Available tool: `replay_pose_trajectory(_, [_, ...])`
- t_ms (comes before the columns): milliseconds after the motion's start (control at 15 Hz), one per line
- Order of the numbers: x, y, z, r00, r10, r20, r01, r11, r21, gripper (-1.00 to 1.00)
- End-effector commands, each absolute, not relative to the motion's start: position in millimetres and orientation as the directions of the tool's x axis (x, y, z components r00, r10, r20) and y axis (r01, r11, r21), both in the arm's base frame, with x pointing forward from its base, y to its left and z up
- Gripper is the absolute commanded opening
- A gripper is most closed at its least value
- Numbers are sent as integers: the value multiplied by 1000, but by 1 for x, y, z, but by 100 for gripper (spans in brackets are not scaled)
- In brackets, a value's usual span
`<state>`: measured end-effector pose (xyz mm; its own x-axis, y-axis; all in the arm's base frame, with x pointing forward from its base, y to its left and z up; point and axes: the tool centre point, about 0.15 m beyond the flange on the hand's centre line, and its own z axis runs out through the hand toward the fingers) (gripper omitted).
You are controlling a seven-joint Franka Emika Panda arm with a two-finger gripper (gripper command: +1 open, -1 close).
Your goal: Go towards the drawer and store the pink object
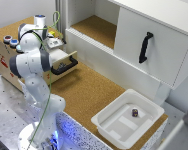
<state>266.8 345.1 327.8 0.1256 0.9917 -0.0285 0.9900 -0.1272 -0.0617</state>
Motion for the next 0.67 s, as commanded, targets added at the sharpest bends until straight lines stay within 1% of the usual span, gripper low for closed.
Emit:
replay_pose_trajectory(0, [279,332,331,136,990,21,990,-135,-46,100])
replay_pose_trajectory(200, [277,328,368,147,987,57,989,-146,-33,100])
replay_pose_trajectory(267, [276,328,385,155,985,79,988,-152,-34,100])
replay_pose_trajectory(400, [276,331,410,156,984,85,988,-155,-21,100])
replay_pose_trajectory(600, [292,341,452,201,973,116,979,-202,-9,100])
